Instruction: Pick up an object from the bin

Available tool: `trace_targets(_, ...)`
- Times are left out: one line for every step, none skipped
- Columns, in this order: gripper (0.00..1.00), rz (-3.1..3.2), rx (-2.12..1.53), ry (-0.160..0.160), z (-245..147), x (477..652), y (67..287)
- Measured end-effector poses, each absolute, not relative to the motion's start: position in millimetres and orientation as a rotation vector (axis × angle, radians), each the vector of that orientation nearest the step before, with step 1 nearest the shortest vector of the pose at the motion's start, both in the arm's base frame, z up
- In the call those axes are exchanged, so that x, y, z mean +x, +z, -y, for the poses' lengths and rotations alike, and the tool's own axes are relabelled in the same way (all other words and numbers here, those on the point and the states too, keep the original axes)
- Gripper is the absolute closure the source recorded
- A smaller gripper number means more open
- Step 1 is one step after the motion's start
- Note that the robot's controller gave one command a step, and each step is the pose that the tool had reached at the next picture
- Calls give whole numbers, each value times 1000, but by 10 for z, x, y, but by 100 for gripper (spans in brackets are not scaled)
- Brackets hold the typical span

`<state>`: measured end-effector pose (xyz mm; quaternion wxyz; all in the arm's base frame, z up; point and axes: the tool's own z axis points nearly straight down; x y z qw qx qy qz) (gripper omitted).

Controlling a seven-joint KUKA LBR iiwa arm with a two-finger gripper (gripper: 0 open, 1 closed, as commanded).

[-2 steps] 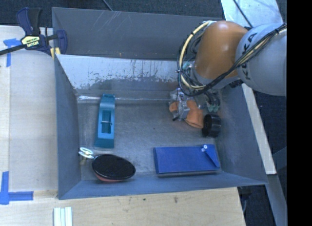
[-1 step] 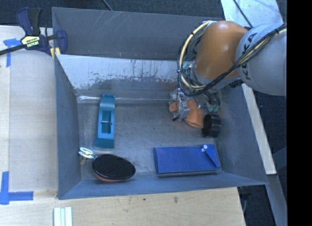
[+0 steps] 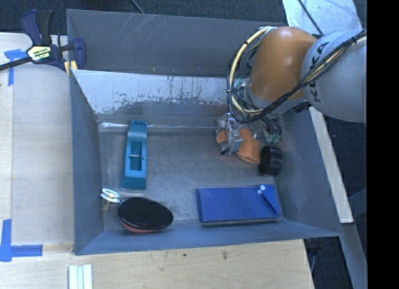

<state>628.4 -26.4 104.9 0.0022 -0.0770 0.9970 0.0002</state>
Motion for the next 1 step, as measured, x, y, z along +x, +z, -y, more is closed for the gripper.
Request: trace_targets(100, -3128, -241, 1, 265, 6284, 1049)
